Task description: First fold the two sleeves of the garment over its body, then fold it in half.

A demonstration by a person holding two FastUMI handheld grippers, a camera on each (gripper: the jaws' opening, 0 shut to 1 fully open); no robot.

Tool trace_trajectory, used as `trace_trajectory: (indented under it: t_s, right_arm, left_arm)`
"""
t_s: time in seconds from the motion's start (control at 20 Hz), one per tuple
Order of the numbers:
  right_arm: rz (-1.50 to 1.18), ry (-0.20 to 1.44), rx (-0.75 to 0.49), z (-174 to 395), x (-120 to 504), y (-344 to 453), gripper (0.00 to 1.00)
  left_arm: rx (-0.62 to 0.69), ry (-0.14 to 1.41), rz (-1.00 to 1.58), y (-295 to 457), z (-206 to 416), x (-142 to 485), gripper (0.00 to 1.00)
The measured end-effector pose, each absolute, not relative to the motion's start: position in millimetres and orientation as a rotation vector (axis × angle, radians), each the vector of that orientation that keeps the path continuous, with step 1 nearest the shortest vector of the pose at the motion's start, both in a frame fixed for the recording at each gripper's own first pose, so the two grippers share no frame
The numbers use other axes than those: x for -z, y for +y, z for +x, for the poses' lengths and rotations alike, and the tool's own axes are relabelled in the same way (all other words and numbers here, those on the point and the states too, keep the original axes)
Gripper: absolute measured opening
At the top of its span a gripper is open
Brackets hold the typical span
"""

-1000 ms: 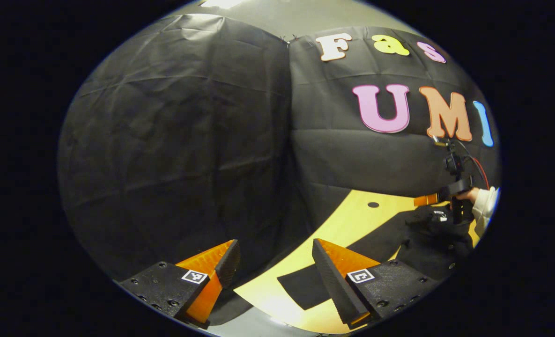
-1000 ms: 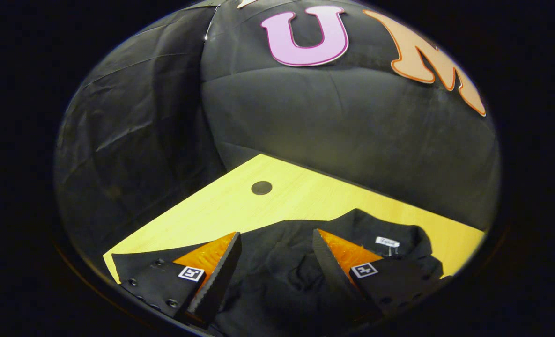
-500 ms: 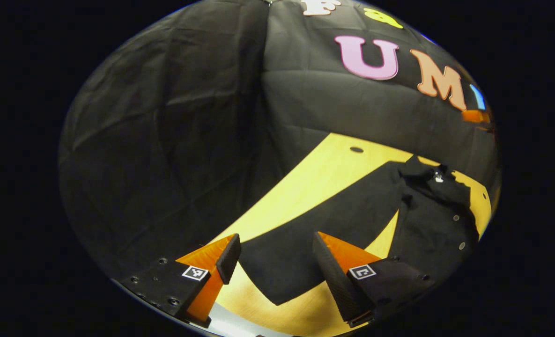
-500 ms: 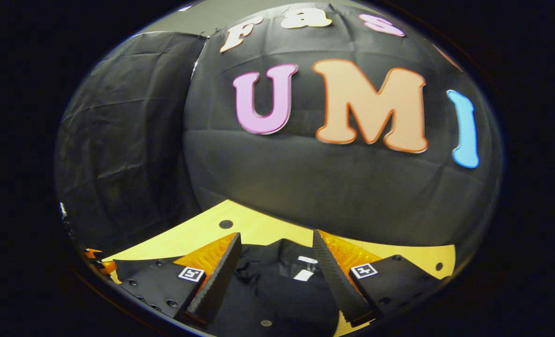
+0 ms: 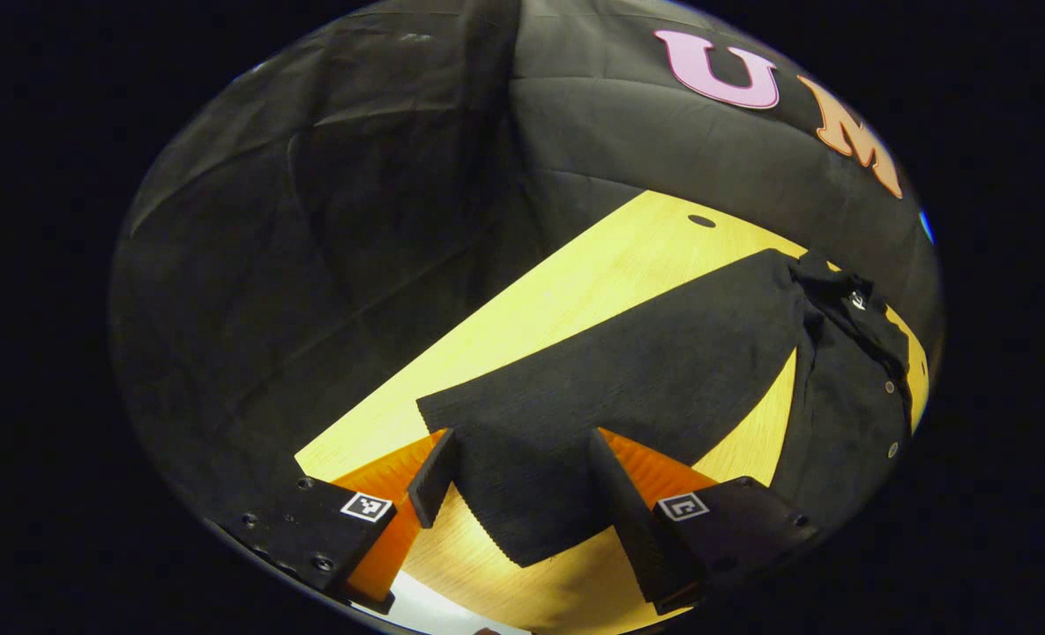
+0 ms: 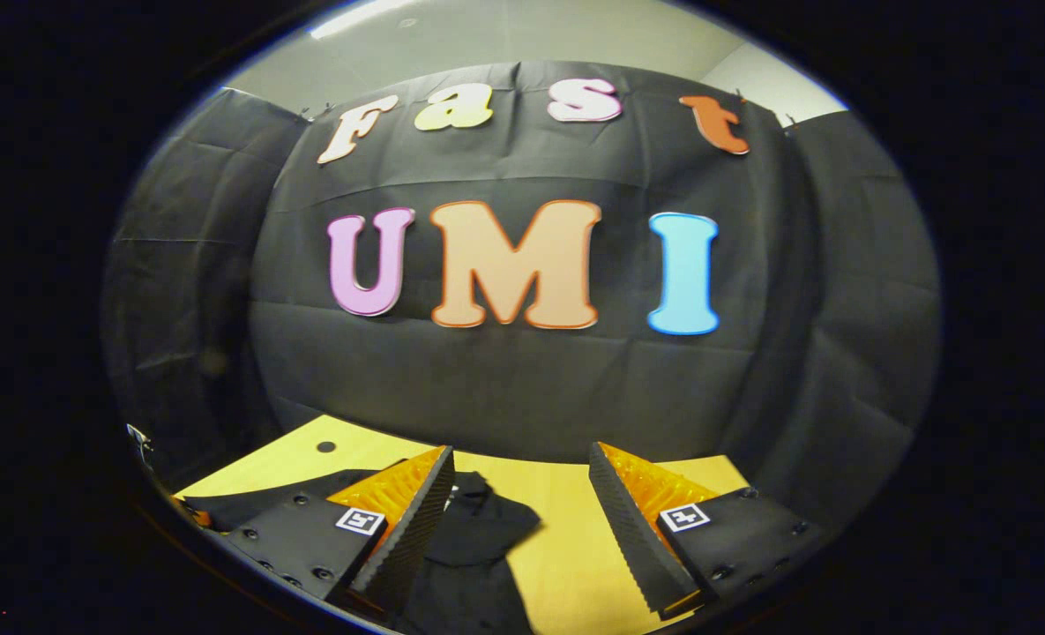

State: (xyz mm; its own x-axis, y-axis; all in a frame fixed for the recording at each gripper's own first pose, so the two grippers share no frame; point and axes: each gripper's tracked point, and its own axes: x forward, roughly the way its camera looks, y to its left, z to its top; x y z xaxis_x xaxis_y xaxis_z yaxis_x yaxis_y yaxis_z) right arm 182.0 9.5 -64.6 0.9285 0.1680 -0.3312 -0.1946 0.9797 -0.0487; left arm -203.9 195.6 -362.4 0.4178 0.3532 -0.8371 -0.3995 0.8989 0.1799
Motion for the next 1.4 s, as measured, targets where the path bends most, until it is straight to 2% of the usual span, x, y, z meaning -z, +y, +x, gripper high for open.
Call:
trace_trajectory:
  t_s: [0.15,0.25,0.3,0.6,0.8,1.05,1.4]
  right_arm:
    - [-0.151,0.37,-0.115,170,77,-34,0.97]
    - [-0.147,0.384,-0.079,164,78,-54,1.0]
    - [-0.114,0.385,-0.075,160,76,-57,0.96]
    - [-0.065,0.393,-0.042,144,87,-78,0.99]
    - [-0.062,0.38,-0.005,134,82,-100,0.97]
    - [-0.023,0.383,0.065,121,89,-138,0.97]
    - [-0.004,0.411,0.195,98,103,-213,0.99]
  left_arm:
    - [-0.486,1.018,-0.064,194,-202,361,0.94]
    - [-0.474,1.019,-0.064,194,-202,363,0.89]
    - [-0.47,1.027,-0.063,194,-204,363,0.8]
    - [-0.448,1.038,0.016,178,-188,369,0.06]
    - [-0.431,1.041,0.028,178,-184,365,0.0]
    - [-0.439,1.018,0.018,182,-172,350,0.0]
    - [-0.32,0.774,0.099,149,-40,272,0.0]
